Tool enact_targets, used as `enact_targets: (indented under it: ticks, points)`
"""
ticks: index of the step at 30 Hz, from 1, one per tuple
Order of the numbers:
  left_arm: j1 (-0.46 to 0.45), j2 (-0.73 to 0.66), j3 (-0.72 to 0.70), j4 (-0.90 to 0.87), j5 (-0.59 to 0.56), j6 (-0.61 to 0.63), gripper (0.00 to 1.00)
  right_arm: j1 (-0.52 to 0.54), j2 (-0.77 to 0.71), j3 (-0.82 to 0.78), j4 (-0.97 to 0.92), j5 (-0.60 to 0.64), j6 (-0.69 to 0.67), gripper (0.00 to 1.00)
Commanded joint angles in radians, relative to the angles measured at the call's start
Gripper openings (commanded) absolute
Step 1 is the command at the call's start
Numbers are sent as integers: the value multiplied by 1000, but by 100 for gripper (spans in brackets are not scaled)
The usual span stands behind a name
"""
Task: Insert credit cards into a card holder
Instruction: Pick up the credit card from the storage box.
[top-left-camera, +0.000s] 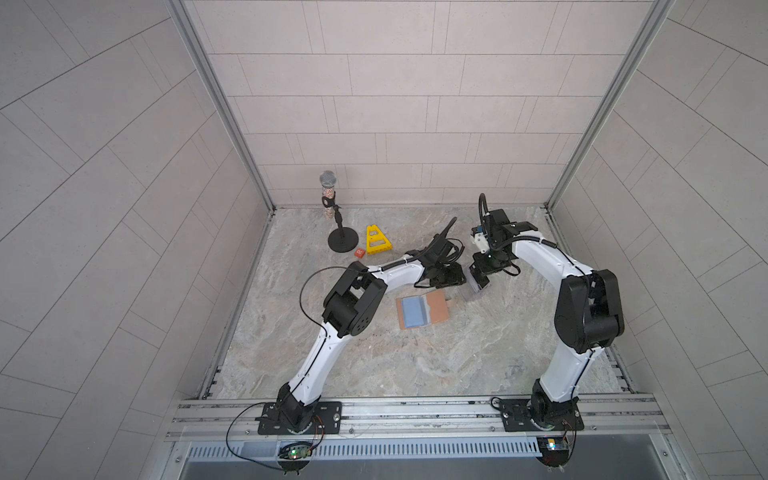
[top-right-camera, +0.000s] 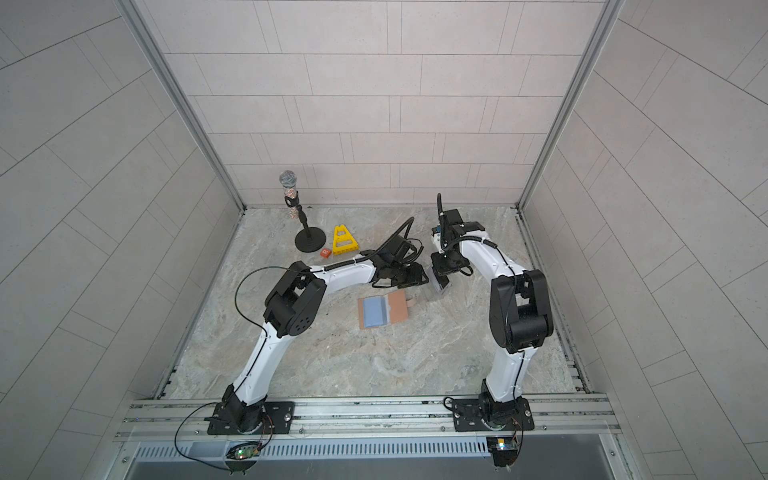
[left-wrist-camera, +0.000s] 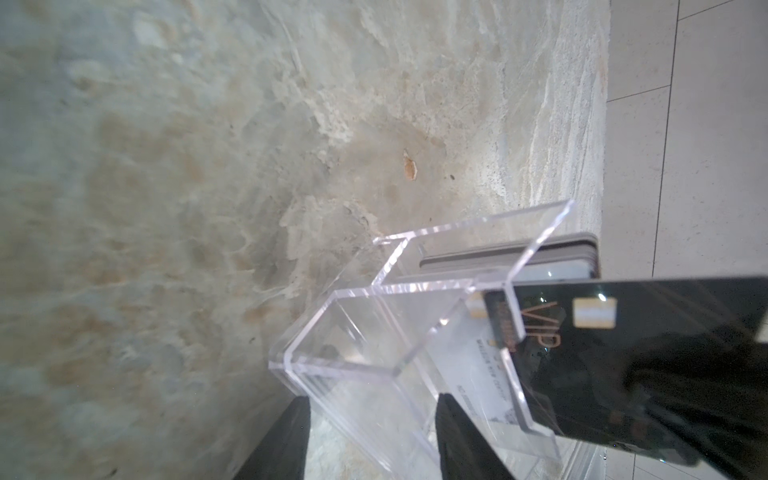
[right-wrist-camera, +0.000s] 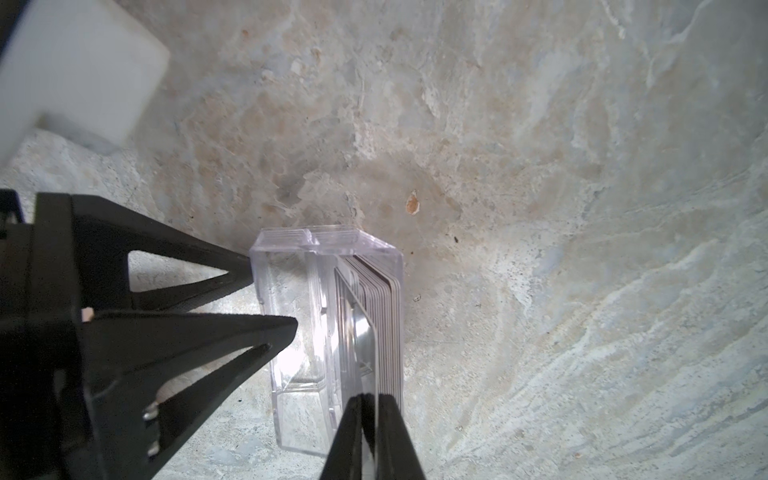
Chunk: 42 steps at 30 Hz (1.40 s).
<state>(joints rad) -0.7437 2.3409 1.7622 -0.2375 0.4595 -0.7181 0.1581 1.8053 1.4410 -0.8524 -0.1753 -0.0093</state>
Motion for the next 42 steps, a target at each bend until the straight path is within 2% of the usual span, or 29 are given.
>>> enact_targets:
  ticks: [1, 4, 16, 27, 34, 42]
  points:
    - [18, 3, -48, -152, -52, 14, 53, -12, -35, 19, -29, 62, -3, 6]
    - [20, -8, -50, -143, -40, 15, 53, -12, -48, 20, -35, 37, -3, 0]
    - [19, -100, -6, -133, 40, 63, 64, -14, -139, 18, -51, -43, 42, 0]
    - [19, -236, -34, -114, 48, 123, 65, -26, -220, 1, -42, -103, 71, 0]
    - [38, -418, -186, -158, -101, 209, 65, -25, -285, -69, -1, -206, 114, 0]
    - [72, -634, -460, -142, -142, 242, 65, -3, -363, -198, 99, -374, 165, 0]
